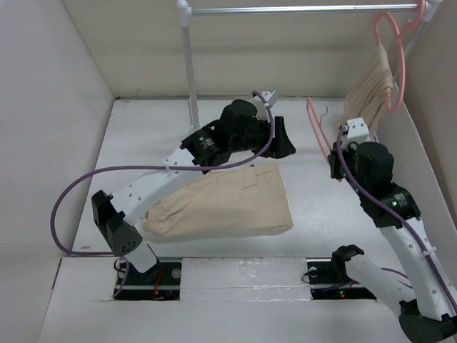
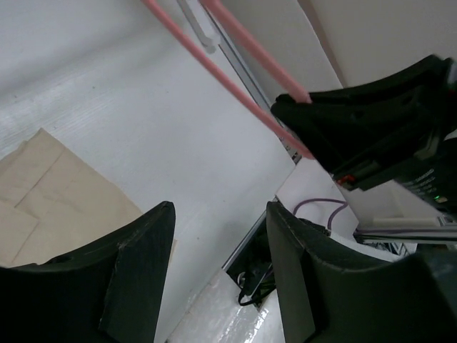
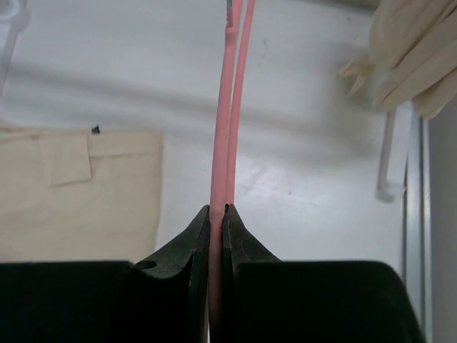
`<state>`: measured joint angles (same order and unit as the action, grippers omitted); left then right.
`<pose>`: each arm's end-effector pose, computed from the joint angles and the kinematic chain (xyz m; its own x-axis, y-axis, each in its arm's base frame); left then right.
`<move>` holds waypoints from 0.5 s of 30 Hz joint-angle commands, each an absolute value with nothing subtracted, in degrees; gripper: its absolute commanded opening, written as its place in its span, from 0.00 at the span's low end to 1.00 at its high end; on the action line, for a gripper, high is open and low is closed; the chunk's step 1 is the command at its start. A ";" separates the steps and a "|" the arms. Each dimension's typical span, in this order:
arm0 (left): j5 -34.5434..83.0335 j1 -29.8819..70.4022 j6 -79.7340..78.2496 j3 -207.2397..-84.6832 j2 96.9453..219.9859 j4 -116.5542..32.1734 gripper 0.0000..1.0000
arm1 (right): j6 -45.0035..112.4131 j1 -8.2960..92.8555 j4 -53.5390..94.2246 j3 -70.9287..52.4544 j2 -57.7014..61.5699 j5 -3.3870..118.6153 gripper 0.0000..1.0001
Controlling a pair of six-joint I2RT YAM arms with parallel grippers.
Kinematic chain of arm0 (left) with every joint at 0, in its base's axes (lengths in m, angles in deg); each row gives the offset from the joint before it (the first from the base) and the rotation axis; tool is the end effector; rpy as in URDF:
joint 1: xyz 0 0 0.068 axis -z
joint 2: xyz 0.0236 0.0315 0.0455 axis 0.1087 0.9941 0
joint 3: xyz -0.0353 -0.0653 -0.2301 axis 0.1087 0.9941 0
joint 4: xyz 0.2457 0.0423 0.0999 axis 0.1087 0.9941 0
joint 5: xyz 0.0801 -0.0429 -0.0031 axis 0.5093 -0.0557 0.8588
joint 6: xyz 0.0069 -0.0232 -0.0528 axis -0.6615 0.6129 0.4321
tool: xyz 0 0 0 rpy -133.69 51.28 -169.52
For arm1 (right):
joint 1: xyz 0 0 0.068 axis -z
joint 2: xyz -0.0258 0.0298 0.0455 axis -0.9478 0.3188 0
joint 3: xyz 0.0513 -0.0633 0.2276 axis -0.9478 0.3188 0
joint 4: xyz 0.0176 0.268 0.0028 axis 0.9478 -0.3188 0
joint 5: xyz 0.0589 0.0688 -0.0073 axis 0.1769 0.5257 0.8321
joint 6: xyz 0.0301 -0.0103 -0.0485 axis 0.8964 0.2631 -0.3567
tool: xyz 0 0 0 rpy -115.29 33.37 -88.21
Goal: Place the trousers on the hanger
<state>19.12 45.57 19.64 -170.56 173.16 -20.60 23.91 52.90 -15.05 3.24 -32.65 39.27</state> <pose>0.2249 -0.3014 0.4088 -0.5951 -0.0765 -0.8000 0.6945 0.4520 -0.5598 0.1860 0.0542 0.3736 -0.3058 -0.1562 -0.9392 -0.1619 0.9806 -0.1104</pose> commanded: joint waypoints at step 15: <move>24.77 53.09 26.96 -176.00 184.83 -24.36 0.53 | 39.46 36.52 -19.49 20.25 -42.24 31.78 0.00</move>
